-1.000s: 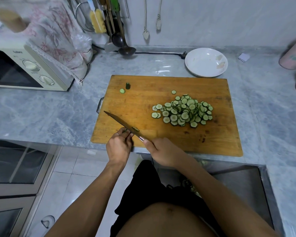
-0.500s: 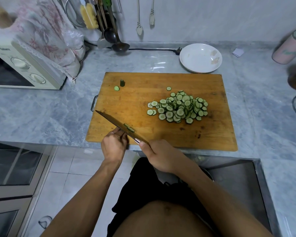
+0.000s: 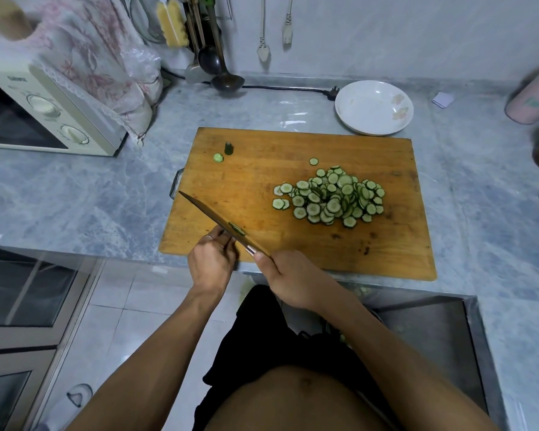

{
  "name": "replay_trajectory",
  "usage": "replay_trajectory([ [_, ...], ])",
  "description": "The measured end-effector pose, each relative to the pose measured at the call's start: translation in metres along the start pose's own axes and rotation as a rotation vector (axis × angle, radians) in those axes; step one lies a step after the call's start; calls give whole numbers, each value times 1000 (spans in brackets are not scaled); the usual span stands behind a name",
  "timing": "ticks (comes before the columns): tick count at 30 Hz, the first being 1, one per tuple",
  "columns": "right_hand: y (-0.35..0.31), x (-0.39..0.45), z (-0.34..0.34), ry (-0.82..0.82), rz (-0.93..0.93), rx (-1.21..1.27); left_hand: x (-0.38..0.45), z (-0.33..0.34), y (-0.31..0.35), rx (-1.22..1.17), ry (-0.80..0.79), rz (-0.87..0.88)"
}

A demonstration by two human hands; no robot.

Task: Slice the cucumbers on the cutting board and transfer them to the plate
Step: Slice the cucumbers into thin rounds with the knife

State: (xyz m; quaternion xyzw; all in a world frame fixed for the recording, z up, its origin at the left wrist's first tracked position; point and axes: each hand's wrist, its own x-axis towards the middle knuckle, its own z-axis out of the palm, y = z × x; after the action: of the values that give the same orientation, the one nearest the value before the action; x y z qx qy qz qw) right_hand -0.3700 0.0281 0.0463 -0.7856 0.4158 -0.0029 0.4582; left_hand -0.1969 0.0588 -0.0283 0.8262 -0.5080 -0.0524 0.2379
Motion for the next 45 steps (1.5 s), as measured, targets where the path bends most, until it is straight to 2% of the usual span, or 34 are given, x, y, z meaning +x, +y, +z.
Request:
replay_trajectory([
  [6, -5, 18, 0, 13, 38, 58, -2, 4, -1, -14, 19, 28],
  [14, -3, 25, 2, 55, 55, 18, -3, 10, -6, -27, 38, 70],
  [29, 7, -3, -9, 41, 33, 44, -4, 7, -5, -171, 19, -51],
  [35, 0, -12, 0, 57, -49, 7, -5, 2, -3, -85, -1, -49],
  [45, -5, -8, 4, 34, -2, 8, -3, 1, -4, -51, -28, -48],
])
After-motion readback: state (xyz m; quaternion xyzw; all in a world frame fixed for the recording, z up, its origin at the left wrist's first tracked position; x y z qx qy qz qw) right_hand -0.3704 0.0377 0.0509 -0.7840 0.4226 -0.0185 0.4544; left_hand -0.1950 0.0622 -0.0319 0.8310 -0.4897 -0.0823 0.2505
